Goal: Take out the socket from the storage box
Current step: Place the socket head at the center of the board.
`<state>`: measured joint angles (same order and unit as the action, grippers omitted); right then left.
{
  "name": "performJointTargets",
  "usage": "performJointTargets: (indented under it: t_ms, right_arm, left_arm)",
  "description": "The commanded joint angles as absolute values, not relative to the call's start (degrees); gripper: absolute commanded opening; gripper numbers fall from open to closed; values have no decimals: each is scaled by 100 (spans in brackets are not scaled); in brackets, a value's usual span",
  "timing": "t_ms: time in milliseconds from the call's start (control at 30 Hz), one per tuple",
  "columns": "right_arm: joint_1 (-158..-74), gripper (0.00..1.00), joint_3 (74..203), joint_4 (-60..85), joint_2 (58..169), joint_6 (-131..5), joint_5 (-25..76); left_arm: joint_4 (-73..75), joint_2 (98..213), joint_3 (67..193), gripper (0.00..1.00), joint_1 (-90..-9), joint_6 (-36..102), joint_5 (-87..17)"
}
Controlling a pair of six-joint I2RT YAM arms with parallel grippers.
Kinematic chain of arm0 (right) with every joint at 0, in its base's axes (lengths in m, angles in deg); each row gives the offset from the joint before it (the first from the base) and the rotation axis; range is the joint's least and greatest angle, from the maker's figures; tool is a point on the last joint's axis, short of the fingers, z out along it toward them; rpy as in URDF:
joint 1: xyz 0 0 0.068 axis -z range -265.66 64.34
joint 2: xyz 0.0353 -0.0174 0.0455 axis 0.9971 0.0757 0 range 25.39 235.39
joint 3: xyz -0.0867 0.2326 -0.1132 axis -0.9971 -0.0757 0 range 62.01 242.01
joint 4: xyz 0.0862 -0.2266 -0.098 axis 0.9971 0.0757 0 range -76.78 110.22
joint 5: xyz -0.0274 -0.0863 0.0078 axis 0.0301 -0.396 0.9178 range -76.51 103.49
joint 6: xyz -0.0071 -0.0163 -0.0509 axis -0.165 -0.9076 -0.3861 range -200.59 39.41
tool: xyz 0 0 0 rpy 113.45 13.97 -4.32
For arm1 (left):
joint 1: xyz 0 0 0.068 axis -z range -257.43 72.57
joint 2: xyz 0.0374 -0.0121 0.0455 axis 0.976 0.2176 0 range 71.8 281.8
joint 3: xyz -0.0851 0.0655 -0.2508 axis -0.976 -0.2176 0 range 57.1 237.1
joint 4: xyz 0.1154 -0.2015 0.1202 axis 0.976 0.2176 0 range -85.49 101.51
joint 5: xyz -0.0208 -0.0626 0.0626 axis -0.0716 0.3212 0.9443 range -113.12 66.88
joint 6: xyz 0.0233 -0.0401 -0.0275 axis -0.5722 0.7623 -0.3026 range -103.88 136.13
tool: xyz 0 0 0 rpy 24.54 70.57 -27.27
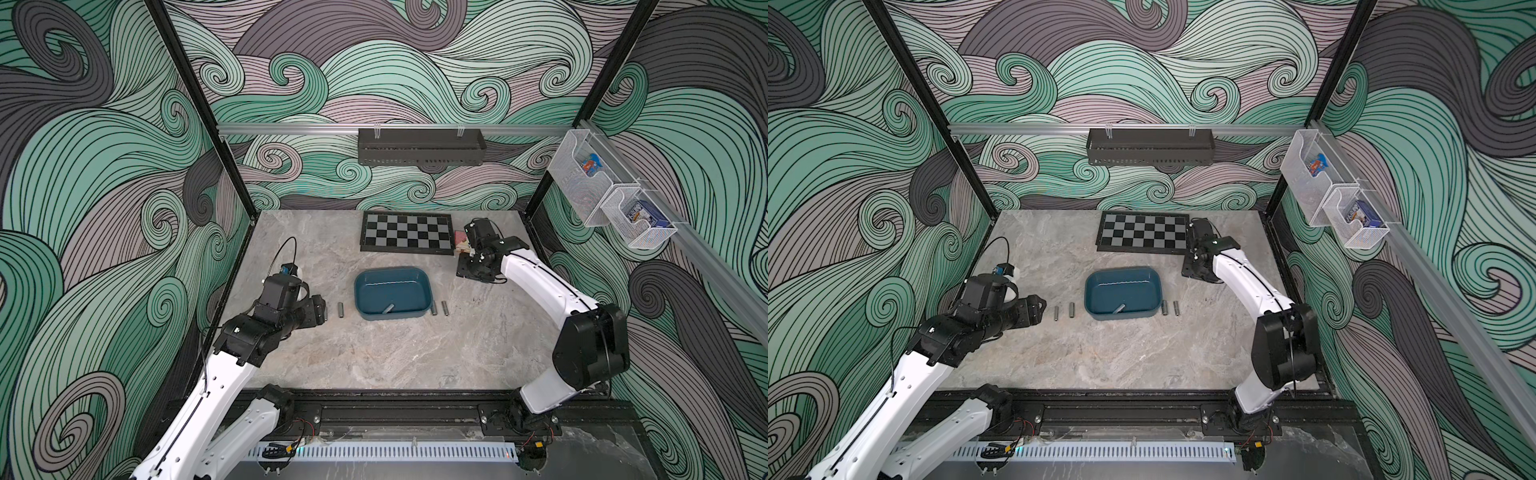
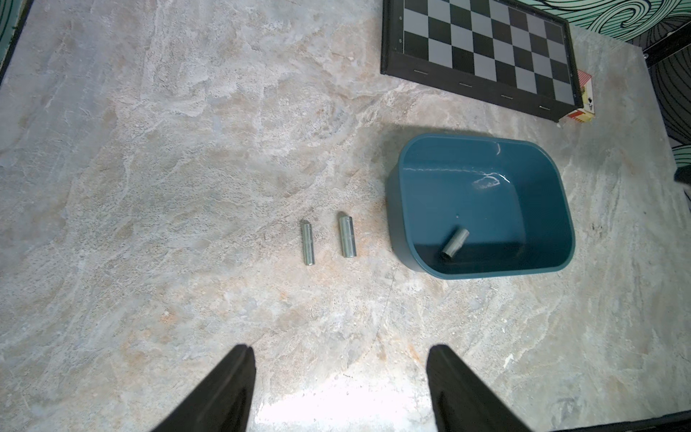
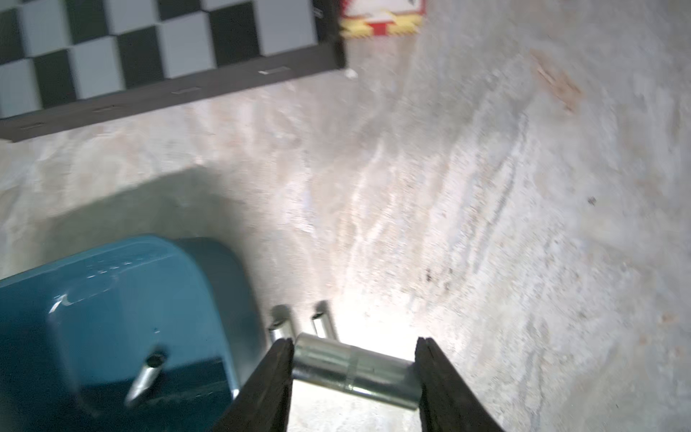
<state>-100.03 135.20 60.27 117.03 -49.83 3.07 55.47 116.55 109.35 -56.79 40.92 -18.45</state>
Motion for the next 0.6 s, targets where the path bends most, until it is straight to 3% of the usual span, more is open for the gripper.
performJointTargets:
  t_ms: [0,567]
  right_arm:
    - [-9839,42,13137,6033,11510,-4347,377]
    - [-10151,41,12021,5425,11911,-418,681]
  left_arm:
    - [5453,11555,10931,76,-5704,3977,-2006]
    - [5390,11386,10879,77,-5697,3942,-2210]
